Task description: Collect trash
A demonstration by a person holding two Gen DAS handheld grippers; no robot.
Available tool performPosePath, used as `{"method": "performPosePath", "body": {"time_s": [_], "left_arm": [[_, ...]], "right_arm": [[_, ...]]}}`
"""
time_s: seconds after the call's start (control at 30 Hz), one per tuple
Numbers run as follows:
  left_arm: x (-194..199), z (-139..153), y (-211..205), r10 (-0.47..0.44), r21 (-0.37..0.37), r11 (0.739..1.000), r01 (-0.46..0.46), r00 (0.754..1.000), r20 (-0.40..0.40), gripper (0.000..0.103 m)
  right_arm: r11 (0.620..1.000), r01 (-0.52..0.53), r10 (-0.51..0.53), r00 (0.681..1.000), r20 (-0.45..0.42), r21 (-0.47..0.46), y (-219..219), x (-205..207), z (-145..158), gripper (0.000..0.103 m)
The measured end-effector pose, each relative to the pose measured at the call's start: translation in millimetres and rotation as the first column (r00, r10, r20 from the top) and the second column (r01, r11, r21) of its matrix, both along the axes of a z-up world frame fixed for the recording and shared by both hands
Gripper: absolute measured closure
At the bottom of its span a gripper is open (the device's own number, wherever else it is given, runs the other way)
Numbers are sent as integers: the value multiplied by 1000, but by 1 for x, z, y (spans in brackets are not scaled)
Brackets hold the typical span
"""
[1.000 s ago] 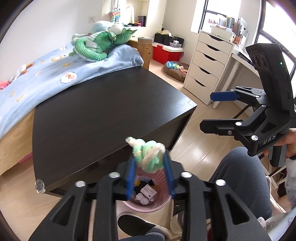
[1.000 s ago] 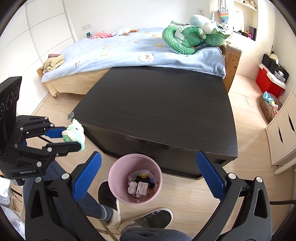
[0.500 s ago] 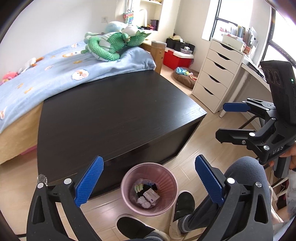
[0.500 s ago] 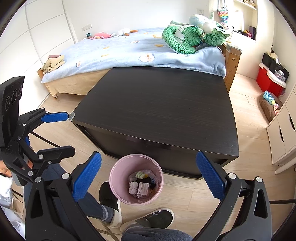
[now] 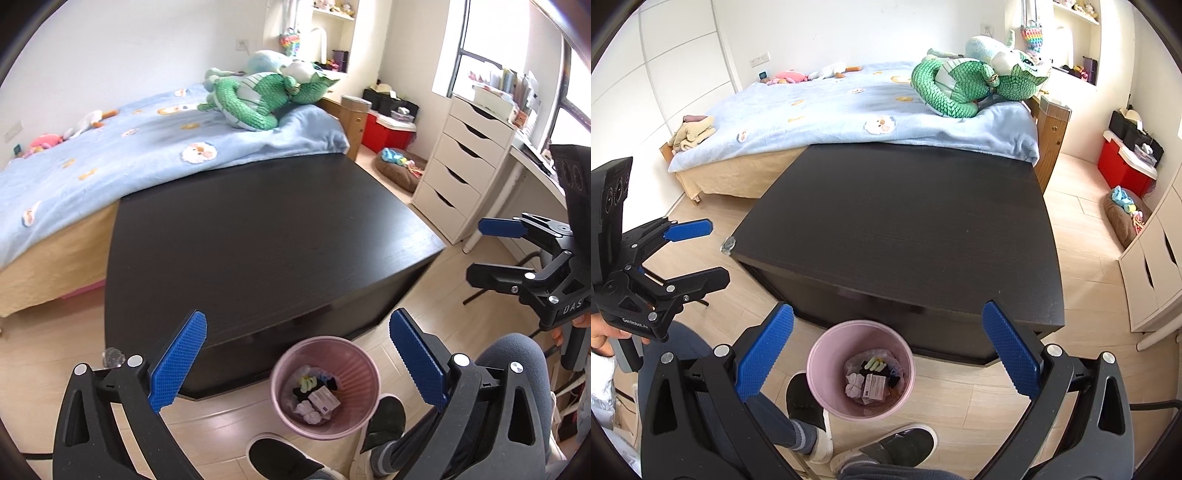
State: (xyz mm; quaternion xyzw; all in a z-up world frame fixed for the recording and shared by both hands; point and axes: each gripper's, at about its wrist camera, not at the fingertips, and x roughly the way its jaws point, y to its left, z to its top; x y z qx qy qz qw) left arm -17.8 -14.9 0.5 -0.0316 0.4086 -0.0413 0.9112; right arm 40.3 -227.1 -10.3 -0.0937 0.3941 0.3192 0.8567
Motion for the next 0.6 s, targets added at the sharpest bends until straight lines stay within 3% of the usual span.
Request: {"method": "performPosePath", "body": {"time_s": [0.33,0.43,0.6], "left_arm": [[19,20,26,97,59,993,-100,994,58,7],[25,25,36,106,23,994,-108,992,67,6],[32,28,44,135,40,990,-138,989,61,6]], "right_arm": [[1000,16,-17,999,49,16,21,34,21,3],[1000,17,-17,998,57,11,27,44,23,3],[1000,6,-7,997,74,15,33,49,29,3]]}}
